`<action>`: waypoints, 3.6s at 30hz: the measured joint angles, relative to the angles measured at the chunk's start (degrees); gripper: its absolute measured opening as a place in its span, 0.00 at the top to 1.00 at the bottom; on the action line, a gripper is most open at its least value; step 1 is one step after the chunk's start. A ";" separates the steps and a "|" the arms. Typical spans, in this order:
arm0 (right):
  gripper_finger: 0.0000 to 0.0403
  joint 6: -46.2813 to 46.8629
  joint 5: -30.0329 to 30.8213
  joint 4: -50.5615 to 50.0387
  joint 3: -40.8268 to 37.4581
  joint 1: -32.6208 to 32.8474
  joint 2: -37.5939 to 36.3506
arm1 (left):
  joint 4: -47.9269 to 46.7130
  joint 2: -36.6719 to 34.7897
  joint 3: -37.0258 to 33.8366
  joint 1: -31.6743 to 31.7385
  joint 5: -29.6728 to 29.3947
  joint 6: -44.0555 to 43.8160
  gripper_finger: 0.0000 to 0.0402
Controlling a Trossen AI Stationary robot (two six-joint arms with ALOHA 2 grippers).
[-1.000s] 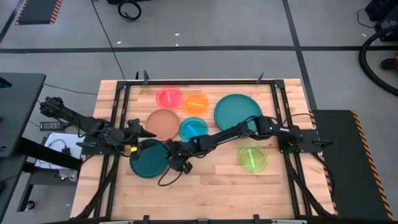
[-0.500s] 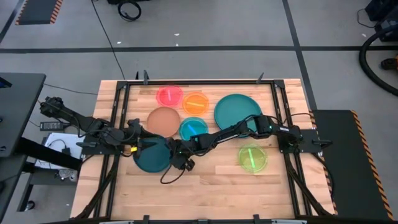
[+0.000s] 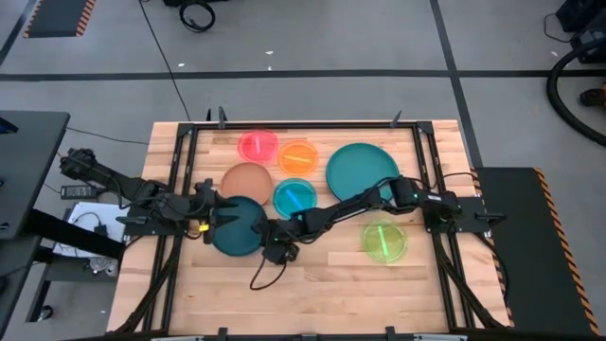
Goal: Stack plastic plates
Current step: Stack the dark blue plate on the green plate, then stack the brown plate on the dark blue plate
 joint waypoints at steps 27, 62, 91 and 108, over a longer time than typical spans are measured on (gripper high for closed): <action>0.94 17.67 17.25 -26.15 0.11 1.06 -11.33 | 0.01 0.00 -0.01 8.94 0.00 0.30 0.53; 0.94 71.41 18.28 -44.29 -26.89 -14.62 -32.90 | -0.16 0.00 0.00 8.94 0.00 0.14 0.53; 0.75 76.94 1.77 -38.27 -37.08 -16.45 -37.59 | -0.16 -0.02 -0.02 8.92 0.00 0.14 0.53; 0.67 60.61 7.82 -23.57 -29.18 -10.55 -36.72 | -0.27 0.00 -0.01 8.92 0.00 0.18 0.53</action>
